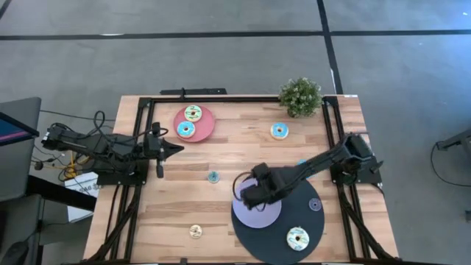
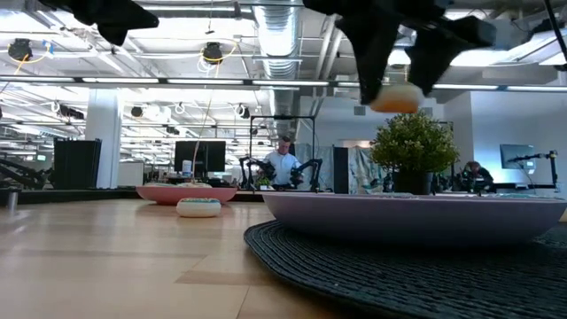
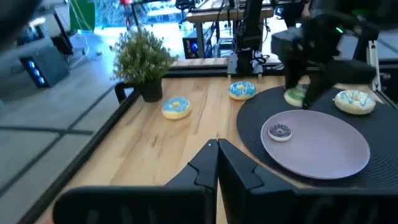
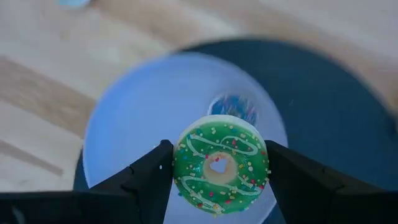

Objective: Pick & Place donuts
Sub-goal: Put the small green donut on the purple plate

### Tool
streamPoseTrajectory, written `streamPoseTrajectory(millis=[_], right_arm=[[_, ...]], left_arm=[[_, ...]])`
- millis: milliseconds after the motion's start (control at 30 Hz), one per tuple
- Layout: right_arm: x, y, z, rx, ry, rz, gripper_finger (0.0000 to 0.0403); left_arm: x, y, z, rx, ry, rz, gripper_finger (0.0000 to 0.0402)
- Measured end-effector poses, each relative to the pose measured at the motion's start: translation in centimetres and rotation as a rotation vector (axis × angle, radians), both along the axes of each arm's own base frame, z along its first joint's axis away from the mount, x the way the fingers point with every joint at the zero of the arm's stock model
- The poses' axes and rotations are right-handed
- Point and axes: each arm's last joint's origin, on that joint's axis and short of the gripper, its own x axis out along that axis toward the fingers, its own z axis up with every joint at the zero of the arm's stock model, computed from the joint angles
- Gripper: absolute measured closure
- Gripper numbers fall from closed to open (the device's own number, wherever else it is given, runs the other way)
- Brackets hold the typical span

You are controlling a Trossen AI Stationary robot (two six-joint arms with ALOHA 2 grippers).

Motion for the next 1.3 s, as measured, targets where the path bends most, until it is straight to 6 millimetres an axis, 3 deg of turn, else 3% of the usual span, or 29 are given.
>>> streamPoseTrajectory(millis=[333,633,900,1300], right_arm=[[-0.3,5.2,-5.0,0.058,0.104,0.011,0.0170],[0.4,5.3,-8.1,0.022,0.181,0.025,0.0189],[0.0,4.7,-7.8,-0.050,0.186,-0.061,0.0197],[0.0,4.6,-7.7,-0.044,0.185,-0.064,0.0165]], left_arm=[[0.0,-0.2,-0.1,-0.054,0.000,-0.056,0.0401],[0.0,-0.3,-0.1,-0.145,-0.013,-0.069,0.0401],[0.0,-0.3,-0.1,-0.185,-0.019,-0.067,0.0401],[0.1,-0.4,-0.1,-0.195,-0.015,-0.085,0.0401]])
